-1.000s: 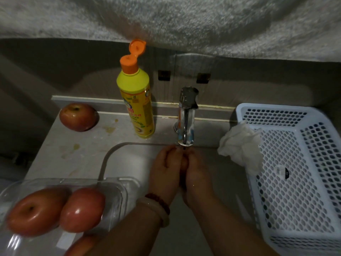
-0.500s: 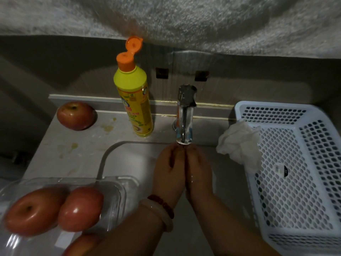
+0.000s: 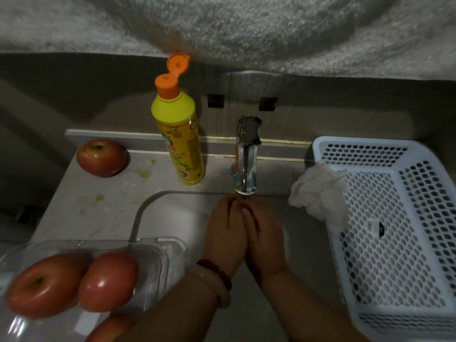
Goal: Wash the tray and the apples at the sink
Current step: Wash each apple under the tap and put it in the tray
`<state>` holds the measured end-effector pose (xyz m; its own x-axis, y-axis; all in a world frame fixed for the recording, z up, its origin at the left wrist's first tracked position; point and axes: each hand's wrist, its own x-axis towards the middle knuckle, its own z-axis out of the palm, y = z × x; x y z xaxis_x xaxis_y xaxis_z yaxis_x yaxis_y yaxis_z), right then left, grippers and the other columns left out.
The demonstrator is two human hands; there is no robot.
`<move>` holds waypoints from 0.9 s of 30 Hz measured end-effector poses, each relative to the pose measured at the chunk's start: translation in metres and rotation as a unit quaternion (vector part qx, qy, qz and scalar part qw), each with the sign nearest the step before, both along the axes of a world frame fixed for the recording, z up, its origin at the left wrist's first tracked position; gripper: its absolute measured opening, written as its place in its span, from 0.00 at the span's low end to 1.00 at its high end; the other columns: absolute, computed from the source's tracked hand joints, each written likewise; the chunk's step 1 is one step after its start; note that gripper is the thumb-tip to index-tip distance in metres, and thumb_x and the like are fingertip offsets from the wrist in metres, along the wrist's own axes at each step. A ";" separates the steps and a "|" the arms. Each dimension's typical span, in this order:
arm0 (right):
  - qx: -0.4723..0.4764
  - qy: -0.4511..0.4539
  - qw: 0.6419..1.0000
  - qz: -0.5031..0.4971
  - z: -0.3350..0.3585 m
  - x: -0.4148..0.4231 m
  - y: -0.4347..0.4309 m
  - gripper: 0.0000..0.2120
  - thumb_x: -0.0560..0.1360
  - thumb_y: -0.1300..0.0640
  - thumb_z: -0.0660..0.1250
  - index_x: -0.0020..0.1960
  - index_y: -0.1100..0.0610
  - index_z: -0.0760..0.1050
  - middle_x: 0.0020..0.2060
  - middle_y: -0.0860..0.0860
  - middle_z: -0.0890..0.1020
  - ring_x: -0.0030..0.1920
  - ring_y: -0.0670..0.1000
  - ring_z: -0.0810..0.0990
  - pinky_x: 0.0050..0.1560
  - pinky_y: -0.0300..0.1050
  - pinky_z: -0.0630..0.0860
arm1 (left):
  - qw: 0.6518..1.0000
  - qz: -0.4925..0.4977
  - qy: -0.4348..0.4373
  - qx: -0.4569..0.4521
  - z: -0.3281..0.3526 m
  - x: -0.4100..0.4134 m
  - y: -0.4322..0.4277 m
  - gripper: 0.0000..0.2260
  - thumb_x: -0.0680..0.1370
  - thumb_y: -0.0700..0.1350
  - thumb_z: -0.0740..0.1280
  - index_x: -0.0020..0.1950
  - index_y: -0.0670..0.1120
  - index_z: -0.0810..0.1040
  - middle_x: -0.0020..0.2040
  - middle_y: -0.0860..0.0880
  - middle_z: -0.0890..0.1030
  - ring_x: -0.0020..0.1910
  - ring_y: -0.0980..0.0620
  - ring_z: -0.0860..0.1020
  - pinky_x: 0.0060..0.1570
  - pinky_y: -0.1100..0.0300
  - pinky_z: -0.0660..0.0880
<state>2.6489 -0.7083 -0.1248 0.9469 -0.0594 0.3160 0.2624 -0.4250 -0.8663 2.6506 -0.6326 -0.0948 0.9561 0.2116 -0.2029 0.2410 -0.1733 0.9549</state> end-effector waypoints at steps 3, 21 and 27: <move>0.221 0.258 0.935 -0.099 0.012 0.008 0.011 0.14 0.78 0.54 0.60 0.37 0.51 0.80 0.37 0.47 0.84 0.43 0.47 0.82 0.48 0.43 0.77 | 0.998 -0.033 -0.055 0.028 -0.005 -0.005 0.006 0.12 0.76 0.56 0.62 0.54 0.53 0.78 0.49 0.55 0.80 0.49 0.62 0.77 0.50 0.68 0.72; 0.359 0.387 0.835 -0.156 0.025 0.006 0.019 0.11 0.78 0.51 0.64 0.45 0.55 0.82 0.39 0.53 0.85 0.41 0.50 0.83 0.36 0.42 0.75 | 0.991 0.073 0.056 -0.100 0.013 0.005 0.007 0.09 0.80 0.44 0.62 0.44 0.54 0.79 0.43 0.55 0.82 0.45 0.56 0.80 0.47 0.60 0.76; 0.065 0.091 0.992 -0.058 0.014 -0.001 0.011 0.08 0.77 0.50 0.57 0.44 0.46 0.74 0.38 0.41 0.79 0.44 0.35 0.77 0.46 0.28 0.70 | 1.000 0.007 -0.028 0.013 0.006 -0.002 0.004 0.10 0.76 0.50 0.58 0.52 0.53 0.78 0.49 0.53 0.80 0.50 0.57 0.78 0.54 0.62 0.73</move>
<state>2.6474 -0.6968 -0.1108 0.9719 -0.2005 0.1234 0.0527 -0.3254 -0.9441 2.6481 -0.6282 -0.0887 0.9624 0.2301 -0.1441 0.1908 -0.1957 0.9619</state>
